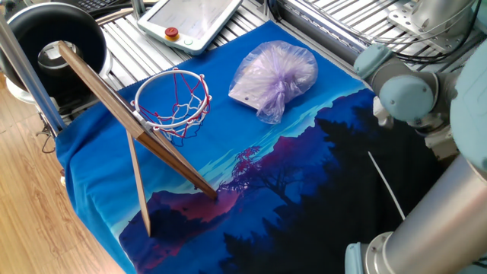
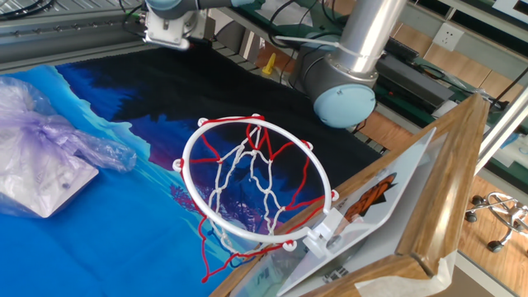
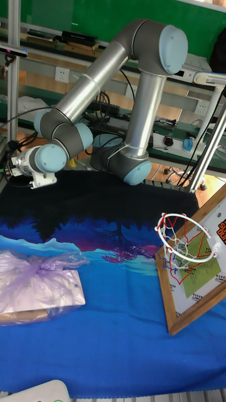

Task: Grab a basketball, release it and shoot it into the basket

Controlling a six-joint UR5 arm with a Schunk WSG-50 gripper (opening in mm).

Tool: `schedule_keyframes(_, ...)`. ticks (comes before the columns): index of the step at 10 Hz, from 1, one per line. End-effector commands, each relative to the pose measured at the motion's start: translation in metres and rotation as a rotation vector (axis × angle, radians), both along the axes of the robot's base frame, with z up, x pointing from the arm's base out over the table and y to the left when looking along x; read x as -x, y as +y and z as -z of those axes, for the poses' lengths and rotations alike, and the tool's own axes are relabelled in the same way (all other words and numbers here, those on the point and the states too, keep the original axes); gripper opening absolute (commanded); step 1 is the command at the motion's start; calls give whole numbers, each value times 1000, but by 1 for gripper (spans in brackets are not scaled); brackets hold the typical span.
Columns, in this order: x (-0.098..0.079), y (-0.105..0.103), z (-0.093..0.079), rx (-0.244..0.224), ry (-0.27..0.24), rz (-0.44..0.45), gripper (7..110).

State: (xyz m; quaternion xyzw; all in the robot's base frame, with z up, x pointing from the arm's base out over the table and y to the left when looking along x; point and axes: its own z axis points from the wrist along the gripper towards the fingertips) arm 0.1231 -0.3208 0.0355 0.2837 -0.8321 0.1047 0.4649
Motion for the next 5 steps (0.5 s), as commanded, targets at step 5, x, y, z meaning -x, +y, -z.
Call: schedule_keyframes(5, -88, 90, -15, -341, -311, 132, 7)
